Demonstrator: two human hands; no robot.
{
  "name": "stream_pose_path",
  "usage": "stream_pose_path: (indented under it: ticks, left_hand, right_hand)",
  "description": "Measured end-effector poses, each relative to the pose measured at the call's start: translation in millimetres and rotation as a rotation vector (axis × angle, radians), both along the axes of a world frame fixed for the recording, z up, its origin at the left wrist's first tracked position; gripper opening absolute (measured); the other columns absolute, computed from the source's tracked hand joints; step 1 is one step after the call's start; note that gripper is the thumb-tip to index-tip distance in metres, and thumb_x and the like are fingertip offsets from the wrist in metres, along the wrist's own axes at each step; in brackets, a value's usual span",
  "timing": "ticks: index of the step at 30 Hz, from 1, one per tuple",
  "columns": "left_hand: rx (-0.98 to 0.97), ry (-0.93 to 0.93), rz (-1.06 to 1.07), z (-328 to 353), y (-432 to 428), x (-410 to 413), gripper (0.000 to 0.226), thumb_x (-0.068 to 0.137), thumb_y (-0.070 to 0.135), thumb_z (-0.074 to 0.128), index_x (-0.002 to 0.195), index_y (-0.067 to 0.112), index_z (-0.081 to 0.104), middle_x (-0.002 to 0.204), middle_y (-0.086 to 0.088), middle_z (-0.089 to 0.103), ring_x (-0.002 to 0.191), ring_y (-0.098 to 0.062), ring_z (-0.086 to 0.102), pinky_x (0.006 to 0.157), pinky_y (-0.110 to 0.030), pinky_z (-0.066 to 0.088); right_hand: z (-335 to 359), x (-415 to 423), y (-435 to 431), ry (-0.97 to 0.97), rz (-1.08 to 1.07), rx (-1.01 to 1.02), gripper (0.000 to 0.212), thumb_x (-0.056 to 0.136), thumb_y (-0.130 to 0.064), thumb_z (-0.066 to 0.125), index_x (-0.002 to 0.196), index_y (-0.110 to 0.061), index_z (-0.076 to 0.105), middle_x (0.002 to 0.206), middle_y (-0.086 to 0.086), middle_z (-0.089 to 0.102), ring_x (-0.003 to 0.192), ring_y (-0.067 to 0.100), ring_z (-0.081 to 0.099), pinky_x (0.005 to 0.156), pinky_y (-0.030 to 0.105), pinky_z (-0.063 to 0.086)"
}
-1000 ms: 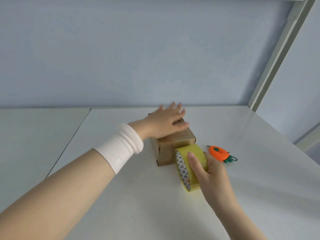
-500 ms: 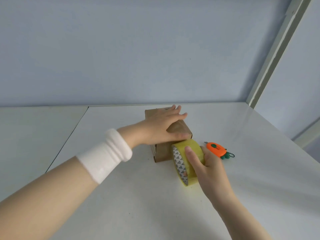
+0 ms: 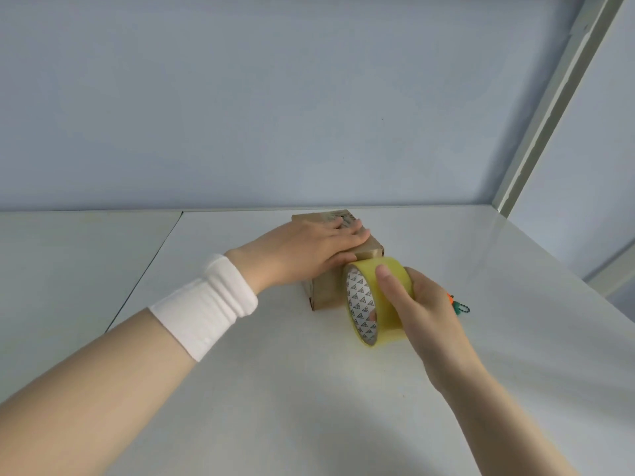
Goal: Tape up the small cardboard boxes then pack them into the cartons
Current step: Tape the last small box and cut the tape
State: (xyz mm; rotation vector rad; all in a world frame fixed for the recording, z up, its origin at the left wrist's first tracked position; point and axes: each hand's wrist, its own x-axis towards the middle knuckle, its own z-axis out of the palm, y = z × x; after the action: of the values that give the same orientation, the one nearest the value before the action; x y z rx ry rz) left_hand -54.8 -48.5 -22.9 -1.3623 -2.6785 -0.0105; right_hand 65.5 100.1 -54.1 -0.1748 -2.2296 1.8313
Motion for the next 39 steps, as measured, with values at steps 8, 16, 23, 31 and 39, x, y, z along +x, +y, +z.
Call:
stream_pose_path:
  ticks: [8,16,23,31,39]
  left_hand:
    - [0.409,-0.292,0.169,46,-5,-36,0.029,0.1,0.021,0.036,0.105,0.01,0.063,0.1,-0.001,0.065,0.092,-0.018,0.055,0.069,-0.018,0.038]
    - [0.827,-0.489,0.415,27,-1,-67,0.036,0.098,0.03,0.041,0.068,0.012,0.051,0.069,-0.004,0.05,0.07,-0.019,0.041,0.058,-0.028,0.029]
    - [0.855,-0.65,0.531,26,6,-98,0.028,0.095,0.035,0.048,0.081,0.011,0.051,0.079,-0.013,0.047,0.068,-0.018,0.04,0.053,-0.027,0.028]
    - [0.793,-0.653,0.64,23,10,-119,0.046,0.09,0.035,0.056,0.054,0.014,0.035,0.053,-0.001,0.039,0.048,-0.016,0.035,0.048,-0.026,0.029]
    - [0.832,-0.669,0.606,20,9,-119,0.032,0.091,0.038,0.055,0.07,0.013,0.048,0.064,-0.004,0.045,0.057,-0.018,0.041,0.054,-0.027,0.031]
  right_hand:
    - [76,-47,-1,0.158,0.122,-0.137,0.017,0.09,-0.032,0.056,0.084,-0.019,0.065,0.06,-0.006,0.068,0.057,0.006,0.063,0.056,0.02,0.051]
    - [72,-91,-3,0.21,0.293,-0.087,0.045,0.09,-0.047,0.048,0.098,-0.005,0.061,0.071,0.0,0.071,0.072,0.013,0.067,0.067,0.021,0.052]
    - [60,-123,-14,0.254,0.102,0.004,0.026,0.094,-0.038,0.052,0.092,-0.014,0.061,0.063,-0.011,0.07,0.061,-0.001,0.063,0.05,0.009,0.042]
    - [68,-94,-13,0.241,0.027,0.012,0.029,0.089,-0.04,0.056,0.07,-0.019,0.061,0.05,-0.013,0.063,0.045,-0.005,0.055,0.044,0.008,0.04]
    - [30,-60,-21,0.33,0.098,-0.04,0.03,0.083,-0.045,0.053,0.085,-0.017,0.063,0.07,-0.009,0.072,0.069,0.0,0.066,0.063,0.006,0.043]
